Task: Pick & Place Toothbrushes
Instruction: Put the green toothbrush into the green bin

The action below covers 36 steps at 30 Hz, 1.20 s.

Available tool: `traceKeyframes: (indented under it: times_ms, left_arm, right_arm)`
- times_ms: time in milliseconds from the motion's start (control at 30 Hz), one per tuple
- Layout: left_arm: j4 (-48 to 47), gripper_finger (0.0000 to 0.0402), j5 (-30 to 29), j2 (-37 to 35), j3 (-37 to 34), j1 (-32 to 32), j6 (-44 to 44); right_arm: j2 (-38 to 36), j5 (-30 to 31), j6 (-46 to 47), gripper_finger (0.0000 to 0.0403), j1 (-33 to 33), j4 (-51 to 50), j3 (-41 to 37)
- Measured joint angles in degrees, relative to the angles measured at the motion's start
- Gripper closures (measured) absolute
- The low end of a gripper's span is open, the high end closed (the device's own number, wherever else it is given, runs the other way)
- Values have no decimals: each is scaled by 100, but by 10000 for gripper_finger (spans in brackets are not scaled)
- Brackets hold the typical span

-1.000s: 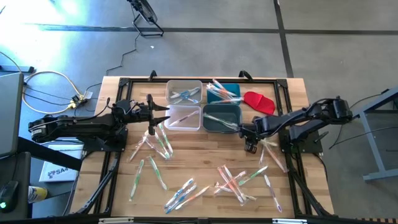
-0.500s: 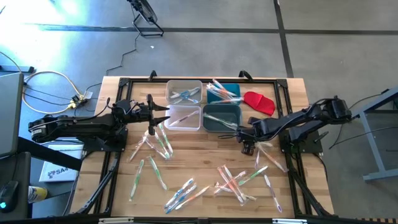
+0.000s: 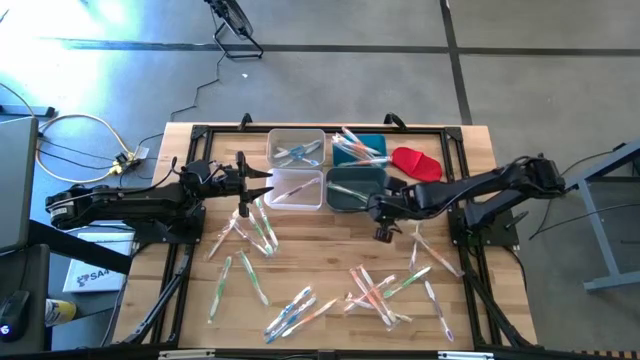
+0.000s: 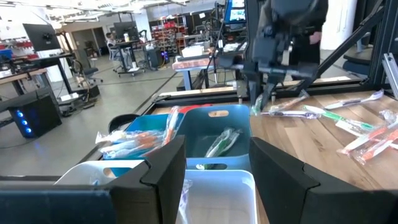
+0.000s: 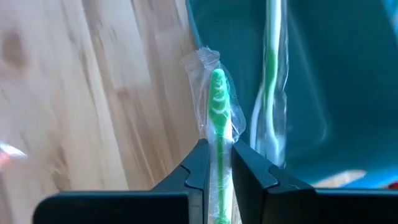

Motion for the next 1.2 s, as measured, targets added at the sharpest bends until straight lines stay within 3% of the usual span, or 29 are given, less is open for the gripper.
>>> traceKeyframes:
  times_ms: [200, 467, 633, 867, 1200]
  left_arm:
    - [-28, 231, 0, -2, 0, 0, 2]
    - [-28, 231, 0, -1, 0, -1, 2]
    - [-31, 231, 0, 0, 0, 1, 4]
    - [-31, 231, 0, 0, 0, -1, 4]
    - [0, 231, 0, -2, -2, -1, 7]
  right_arm:
    - [-9, 417, -117, 363, 0, 258, 583]
    - [32, 567, -1434, 361, -21, 2224, 707]
    - [52, 713, -1769, 365, -136, 2876, 708]
    - [173, 945, -1805, 363, -417, 3018, 699]
    - [1083, 930, -1803, 363, -1028, 3190, 688]
